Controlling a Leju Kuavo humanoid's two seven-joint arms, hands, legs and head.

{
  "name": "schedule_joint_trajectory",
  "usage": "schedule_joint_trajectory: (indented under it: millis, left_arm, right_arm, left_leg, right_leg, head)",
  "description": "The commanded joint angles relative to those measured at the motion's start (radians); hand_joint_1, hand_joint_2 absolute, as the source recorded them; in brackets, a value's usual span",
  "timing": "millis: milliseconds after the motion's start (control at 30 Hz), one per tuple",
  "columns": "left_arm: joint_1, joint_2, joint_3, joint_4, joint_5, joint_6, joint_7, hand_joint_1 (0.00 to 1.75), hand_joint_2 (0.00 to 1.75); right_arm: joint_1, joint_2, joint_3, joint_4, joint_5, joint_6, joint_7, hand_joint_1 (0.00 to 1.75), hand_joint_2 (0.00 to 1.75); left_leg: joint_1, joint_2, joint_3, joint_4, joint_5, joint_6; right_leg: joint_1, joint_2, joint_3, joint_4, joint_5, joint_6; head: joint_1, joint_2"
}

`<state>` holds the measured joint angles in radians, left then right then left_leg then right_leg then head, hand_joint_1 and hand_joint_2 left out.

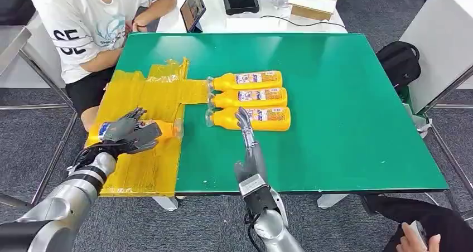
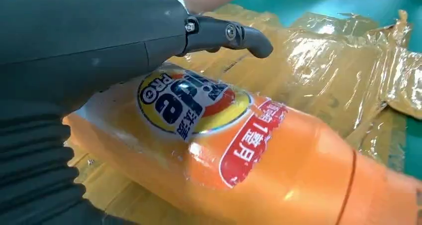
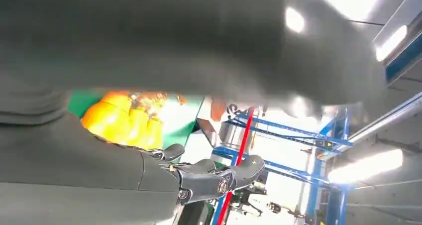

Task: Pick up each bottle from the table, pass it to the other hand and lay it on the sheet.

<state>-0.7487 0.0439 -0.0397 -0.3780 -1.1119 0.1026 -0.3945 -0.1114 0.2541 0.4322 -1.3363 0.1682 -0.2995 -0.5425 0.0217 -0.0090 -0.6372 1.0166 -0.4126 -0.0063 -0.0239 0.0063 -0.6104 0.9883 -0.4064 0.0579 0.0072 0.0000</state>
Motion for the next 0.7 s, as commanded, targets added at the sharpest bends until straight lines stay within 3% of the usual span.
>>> schedule_joint_trajectory:
  millis: [33, 200, 400, 567, 600, 700]
  left_arm:
    - [0.013, -0.01, 0.093, 0.026, 0.094, -0.049, -0.063, 0.0, 0.0]
    - [0.031, -0.068, 0.263, -0.072, 0.378, -0.106, -0.162, 0.0, 0.0]
    - [0.04, -0.089, 0.267, -0.111, 0.428, -0.09, -0.168, 0.0, 0.0]
    - [0.108, -0.182, 0.332, -0.314, 0.675, 0.061, -0.297, 0.0, 0.0]
    - [0.137, -0.204, 0.321, -0.396, 0.751, 0.068, -0.304, 0.0, 1.75]
    - [0.2, -0.25, 0.265, -0.571, 0.906, 0.038, -0.28, 0.0, 1.75]
  right_arm:
    - [-0.04, -0.001, -0.02, 0.096, -0.006, -0.002, 0.002, 0.0, 1.75]
    - [-0.038, -0.001, -0.017, 0.11, -0.005, 0.008, 0.009, 0.0, 1.75]
    - [-0.035, 0.0, -0.014, 0.112, -0.001, 0.011, 0.01, 0.0, 1.75]
    - [-0.035, 0.002, 0.004, 0.124, 0.048, -0.006, 0.015, 0.0, 1.75]
    - [-0.039, -0.002, 0.013, 0.128, 0.08, -0.025, 0.014, 0.0, 1.75]
    - [-0.043, -0.009, -0.007, 0.126, 0.097, -0.049, 0.017, 0.0, 1.75]
  left_leg:
    - [0.0, 0.002, 0.004, -0.001, -0.001, 0.001]
    - [0.0, 0.001, 0.005, -0.001, -0.001, 0.002]
    - [0.0, 0.001, 0.005, 0.0, -0.002, 0.002]
    - [0.0, 0.0, 0.006, -0.001, -0.002, 0.002]
    - [0.0, 0.001, 0.004, 0.0, -0.001, 0.001]
    - [0.0, -0.001, 0.004, 0.0, -0.002, 0.002]
  right_leg:
    - [0.0, 0.001, 0.004, -0.001, 0.0, -0.002]
    - [0.001, 0.0, 0.005, -0.002, -0.001, -0.002]
    - [0.001, -0.001, 0.005, -0.001, -0.001, -0.002]
    - [0.001, -0.001, 0.006, -0.001, -0.002, -0.003]
    - [0.001, -0.001, 0.003, -0.001, -0.001, -0.002]
    - [0.001, -0.002, 0.004, -0.001, -0.001, -0.002]
  head:
    - [0.0, 0.0]
    - [0.0, 0.0]
    - [0.0, 0.0]
    - [0.0, 0.0]
    - [0.0, 0.0]
    - [0.0, 0.0]
